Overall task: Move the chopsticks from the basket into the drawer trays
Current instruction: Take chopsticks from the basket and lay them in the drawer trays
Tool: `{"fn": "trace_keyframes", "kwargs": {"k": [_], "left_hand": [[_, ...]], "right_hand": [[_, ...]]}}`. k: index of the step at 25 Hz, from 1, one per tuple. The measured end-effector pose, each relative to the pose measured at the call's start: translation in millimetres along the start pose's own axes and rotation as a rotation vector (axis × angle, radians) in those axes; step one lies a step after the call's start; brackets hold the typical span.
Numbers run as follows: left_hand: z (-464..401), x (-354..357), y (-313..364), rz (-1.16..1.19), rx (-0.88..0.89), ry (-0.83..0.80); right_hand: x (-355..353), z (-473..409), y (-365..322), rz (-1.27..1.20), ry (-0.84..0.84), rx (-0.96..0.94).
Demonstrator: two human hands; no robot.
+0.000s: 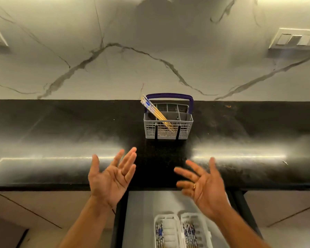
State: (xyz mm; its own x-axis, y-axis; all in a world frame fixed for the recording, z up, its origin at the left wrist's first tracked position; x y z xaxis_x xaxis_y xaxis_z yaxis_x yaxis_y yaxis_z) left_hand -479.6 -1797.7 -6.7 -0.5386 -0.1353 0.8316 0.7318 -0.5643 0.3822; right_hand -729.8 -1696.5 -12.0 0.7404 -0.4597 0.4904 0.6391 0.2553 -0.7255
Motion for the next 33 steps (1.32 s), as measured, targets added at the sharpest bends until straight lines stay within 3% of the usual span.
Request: {"fn": "trace_keyframes", "kwargs": {"k": [2, 8, 14, 24, 33], "left_hand": [[-10.1, 20.3, 11.1, -0.106, 0.059, 0.013], [-57.1, 88.7, 42.2, -0.364, 0.203, 0.111], [-101.0, 140.3, 57.3, -0.597, 0.315, 0.161], [-184.3, 143.9, 39.4, -1.183, 0.531, 0.506], [-213.5, 139.8, 29.3, -1.097, 0.619, 0.635]], "right_hand": [[16.6, -1.6, -42.6, -0.012, -0.078, -0.105], [72.4, -32.5, -95.5, 0.195, -0.068, -0.305], [112.3, -73.4, -124.4, 0.31, -0.038, -0.374], [129.0, -140.1, -143.9, 0.537, 0.013, -0.418], [120.0, -174.2, -139.6, 0.646, 0.02, -0.404]]}}
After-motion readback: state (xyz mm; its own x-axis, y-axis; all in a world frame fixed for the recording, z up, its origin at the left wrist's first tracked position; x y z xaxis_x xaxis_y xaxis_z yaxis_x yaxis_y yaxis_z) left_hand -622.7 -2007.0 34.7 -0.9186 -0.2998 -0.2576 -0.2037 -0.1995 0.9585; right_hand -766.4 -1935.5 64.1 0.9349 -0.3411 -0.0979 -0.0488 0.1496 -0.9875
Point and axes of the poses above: each hand's wrist, its own z-axis away from the middle knuckle, its own x-axis out of the palm, y = z × x, the point moved 1 cm from there along -z, towards the middle knuckle, and after that the axes turned 8 degrees about y, right-handed, at the moved point
